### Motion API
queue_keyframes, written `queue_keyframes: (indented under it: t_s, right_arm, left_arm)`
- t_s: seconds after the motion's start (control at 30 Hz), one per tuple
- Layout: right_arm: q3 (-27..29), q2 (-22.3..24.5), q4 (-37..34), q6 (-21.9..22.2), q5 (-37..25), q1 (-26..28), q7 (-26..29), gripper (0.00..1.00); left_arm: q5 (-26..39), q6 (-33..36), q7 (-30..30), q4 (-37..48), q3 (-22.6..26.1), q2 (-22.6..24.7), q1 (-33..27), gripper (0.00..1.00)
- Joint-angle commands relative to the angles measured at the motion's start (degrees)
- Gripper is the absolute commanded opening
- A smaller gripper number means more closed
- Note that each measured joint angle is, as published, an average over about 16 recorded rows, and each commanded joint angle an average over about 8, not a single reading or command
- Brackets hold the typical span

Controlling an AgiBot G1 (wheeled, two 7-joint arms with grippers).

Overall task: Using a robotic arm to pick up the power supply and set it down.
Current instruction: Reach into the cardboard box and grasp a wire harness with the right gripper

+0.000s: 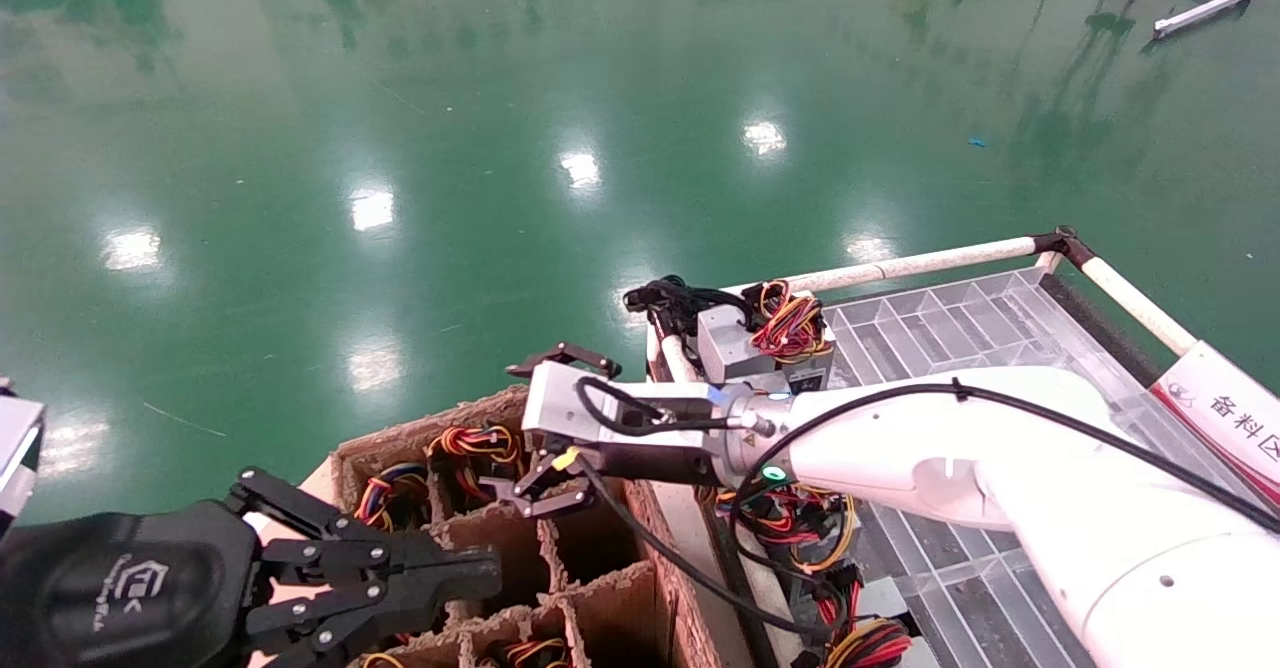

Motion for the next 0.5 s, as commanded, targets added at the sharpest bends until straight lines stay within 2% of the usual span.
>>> queue_keyframes:
  t_s: [0.03,0.5]
  right_arm:
    - [-1.3,0.0,1.0,1.0,0.9,-0.3,0.5,0.0]
    - [-11.2,0.0,5.3,5.8,5.4,0.3,-0.1,0.0]
  left_arm:
    - [0.0,0.0,0.0,0.0,0.0,0.0,0.0,1.0]
    - [0.0,0.0,0.0,0.0,0.1,0.0,0.0,1.0]
